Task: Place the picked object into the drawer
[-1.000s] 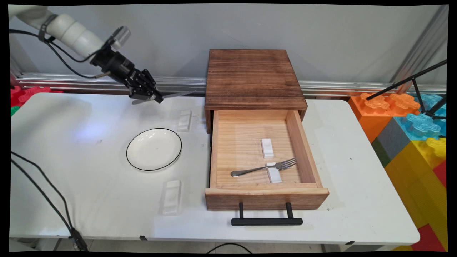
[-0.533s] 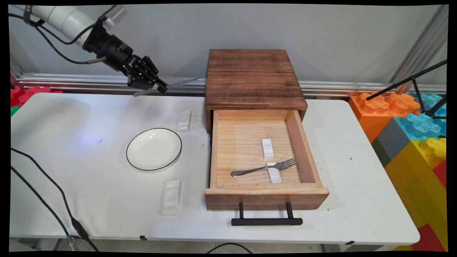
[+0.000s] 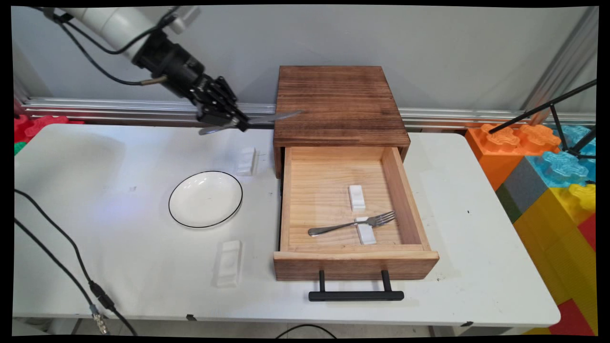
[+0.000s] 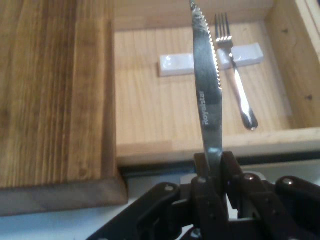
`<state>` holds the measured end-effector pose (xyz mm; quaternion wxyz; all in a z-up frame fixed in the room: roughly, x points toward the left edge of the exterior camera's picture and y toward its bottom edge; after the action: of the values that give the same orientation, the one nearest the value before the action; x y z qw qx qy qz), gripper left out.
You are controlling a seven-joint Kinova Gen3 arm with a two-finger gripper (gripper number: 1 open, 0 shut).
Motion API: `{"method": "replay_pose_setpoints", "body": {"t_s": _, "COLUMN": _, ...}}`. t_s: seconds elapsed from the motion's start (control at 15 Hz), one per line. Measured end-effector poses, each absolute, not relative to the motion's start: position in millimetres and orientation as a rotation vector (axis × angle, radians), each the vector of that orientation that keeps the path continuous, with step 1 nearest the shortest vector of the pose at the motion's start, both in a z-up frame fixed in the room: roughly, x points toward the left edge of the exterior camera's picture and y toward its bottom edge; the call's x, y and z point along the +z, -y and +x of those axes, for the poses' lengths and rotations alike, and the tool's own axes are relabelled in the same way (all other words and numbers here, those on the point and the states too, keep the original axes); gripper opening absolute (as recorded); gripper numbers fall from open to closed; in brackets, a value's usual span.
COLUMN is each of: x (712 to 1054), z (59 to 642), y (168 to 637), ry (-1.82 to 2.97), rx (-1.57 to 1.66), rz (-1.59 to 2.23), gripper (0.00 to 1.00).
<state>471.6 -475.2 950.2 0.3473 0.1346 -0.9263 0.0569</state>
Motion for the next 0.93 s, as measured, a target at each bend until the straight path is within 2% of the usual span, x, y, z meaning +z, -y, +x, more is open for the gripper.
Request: {"method": "replay_pose_setpoints", "body": {"t_s": 0.93, "x": 954.1, "z": 331.8, "y": 468.3, "ry": 2.46, "rx": 0.225, "rz": 0.447, "gripper": 0.0}}
